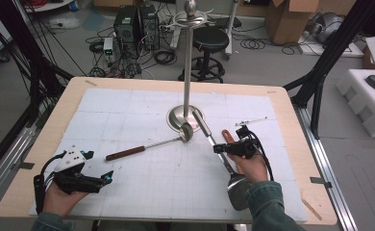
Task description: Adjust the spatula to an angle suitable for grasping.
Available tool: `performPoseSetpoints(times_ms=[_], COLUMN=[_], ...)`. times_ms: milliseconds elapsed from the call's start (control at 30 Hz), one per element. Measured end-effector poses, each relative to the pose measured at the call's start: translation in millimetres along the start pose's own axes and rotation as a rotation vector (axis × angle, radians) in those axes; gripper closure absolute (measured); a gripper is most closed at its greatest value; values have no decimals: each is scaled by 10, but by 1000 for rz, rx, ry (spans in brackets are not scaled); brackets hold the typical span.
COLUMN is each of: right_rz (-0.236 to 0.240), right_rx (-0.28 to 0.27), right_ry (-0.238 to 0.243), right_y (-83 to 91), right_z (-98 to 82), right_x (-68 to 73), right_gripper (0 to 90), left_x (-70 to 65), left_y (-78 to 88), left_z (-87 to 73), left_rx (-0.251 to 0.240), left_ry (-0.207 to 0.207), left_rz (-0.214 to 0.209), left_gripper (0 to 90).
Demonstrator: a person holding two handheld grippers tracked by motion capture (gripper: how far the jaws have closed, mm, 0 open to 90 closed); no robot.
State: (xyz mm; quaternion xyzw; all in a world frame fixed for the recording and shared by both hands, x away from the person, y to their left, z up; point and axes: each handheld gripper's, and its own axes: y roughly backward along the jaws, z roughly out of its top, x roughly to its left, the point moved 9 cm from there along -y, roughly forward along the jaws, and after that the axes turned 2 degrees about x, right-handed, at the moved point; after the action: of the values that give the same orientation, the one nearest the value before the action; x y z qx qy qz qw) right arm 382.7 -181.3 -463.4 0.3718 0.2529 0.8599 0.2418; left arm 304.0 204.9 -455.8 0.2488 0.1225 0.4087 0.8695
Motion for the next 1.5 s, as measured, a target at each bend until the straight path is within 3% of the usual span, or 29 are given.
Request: performPoseSetpoints(times_ms=[333, 667, 1100, 1300, 1500], right_rz=[59, 132, 183, 186, 199], right_rx=[-5, -56, -188, -258, -279], right_ry=[6, 43, 173, 263, 292], right_y=[71, 241, 442, 492, 476], right_z=[7, 24, 192, 324, 388], right_x=[109, 281, 620, 767, 824], right_gripper=[867, 884, 886, 886, 886], left_x=[0, -11, -14, 2, 15], left_y=[-2, -8, -11, 1, 7], left_z=[-2, 3, 6, 2, -15], left_rx=[0, 0, 1, -2, 0], left_ry=[-1, -3, -5, -1, 1], left_rz=[-1, -3, -6, -5, -1], left_gripper=[17, 18, 17, 18, 18])
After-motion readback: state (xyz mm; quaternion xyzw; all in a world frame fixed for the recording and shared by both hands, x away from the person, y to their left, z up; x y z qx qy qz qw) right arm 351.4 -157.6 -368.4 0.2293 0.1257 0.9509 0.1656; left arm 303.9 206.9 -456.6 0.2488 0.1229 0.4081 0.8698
